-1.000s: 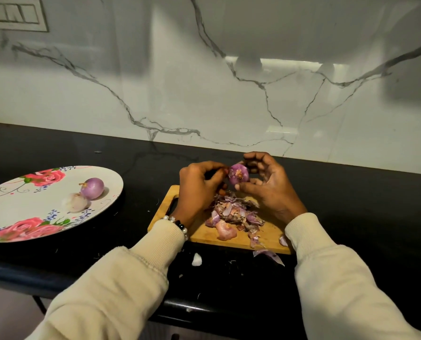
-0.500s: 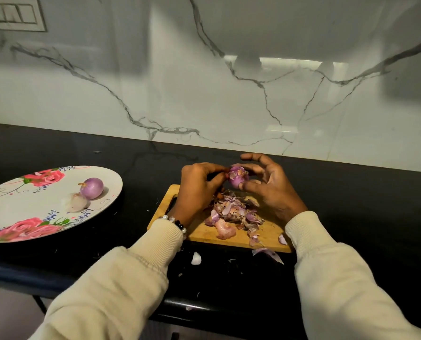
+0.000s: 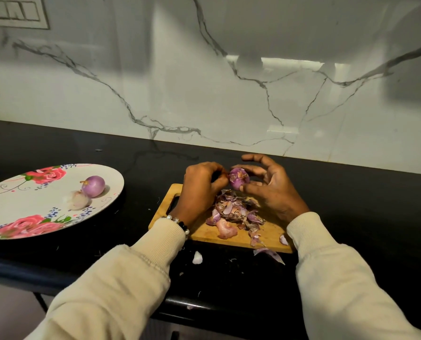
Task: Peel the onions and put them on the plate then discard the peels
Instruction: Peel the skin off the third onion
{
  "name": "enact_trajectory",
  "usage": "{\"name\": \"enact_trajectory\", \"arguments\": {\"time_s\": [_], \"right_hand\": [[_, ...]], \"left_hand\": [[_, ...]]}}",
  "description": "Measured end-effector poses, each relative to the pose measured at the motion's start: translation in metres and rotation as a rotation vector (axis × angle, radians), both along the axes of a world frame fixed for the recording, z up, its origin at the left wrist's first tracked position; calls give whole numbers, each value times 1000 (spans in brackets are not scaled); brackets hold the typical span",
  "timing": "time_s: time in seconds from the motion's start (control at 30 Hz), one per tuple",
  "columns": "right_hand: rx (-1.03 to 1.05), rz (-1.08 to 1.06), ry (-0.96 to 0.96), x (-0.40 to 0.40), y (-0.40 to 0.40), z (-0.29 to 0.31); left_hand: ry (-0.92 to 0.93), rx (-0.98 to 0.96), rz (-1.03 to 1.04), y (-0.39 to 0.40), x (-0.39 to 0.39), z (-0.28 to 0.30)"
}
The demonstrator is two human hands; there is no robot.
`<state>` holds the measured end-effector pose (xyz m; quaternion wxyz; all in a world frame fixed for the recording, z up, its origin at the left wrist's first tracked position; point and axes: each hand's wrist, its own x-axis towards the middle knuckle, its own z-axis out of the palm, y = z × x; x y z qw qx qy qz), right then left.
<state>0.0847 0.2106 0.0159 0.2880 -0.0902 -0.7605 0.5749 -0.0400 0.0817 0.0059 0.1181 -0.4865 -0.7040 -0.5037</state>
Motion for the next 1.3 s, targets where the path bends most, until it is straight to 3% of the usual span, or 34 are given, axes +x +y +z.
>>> {"name": "enact_trajectory", "arguments": {"time_s": [0.23, 0.43, 0.53, 0.73, 1.0, 1.3], "right_hand": [[-4, 28, 9, 0, -2, 1], [-89, 28, 78, 2, -2, 4], [-98, 55, 87, 2, 1, 4], [-21, 79, 77, 5, 6, 3], [52, 59, 3, 6, 8, 0], [101, -3, 4, 1, -1, 1]], "left_hand": [[-49, -49, 26, 1, 4, -1], [-481, 79, -125, 2, 10, 0], [-594, 116, -193, 2, 9, 1], [-548, 113, -216, -1, 10, 4], [-211, -58, -150, -4, 7, 3], [-327, 33, -104, -3, 12, -2]]}}
